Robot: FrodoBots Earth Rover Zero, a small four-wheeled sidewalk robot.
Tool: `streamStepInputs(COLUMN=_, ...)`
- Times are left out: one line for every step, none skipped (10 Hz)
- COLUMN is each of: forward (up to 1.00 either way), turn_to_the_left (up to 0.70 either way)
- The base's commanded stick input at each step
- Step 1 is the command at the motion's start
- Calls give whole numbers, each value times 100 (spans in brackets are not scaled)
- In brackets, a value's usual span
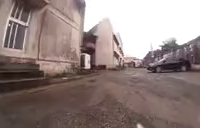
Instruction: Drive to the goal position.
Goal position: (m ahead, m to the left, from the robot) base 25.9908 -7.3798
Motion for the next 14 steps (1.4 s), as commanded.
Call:
streamStepInputs(forward=70, turn_to_the_left=-17)
streamStepInputs(forward=70, turn_to_the_left=-17)
streamStepInputs(forward=70, turn_to_the_left=-17)
streamStepInputs(forward=70, turn_to_the_left=-17)
streamStepInputs(forward=70, turn_to_the_left=-17)
streamStepInputs(forward=70, turn_to_the_left=-17)
streamStepInputs(forward=70, turn_to_the_left=-17)
streamStepInputs(forward=70, turn_to_the_left=-17)
streamStepInputs(forward=70, turn_to_the_left=-17)
streamStepInputs(forward=70, turn_to_the_left=-17)
streamStepInputs(forward=70, turn_to_the_left=-17)
streamStepInputs(forward=70, turn_to_the_left=-17)
streamStepInputs(forward=70, turn_to_the_left=-17)
streamStepInputs(forward=70, turn_to_the_left=-17)
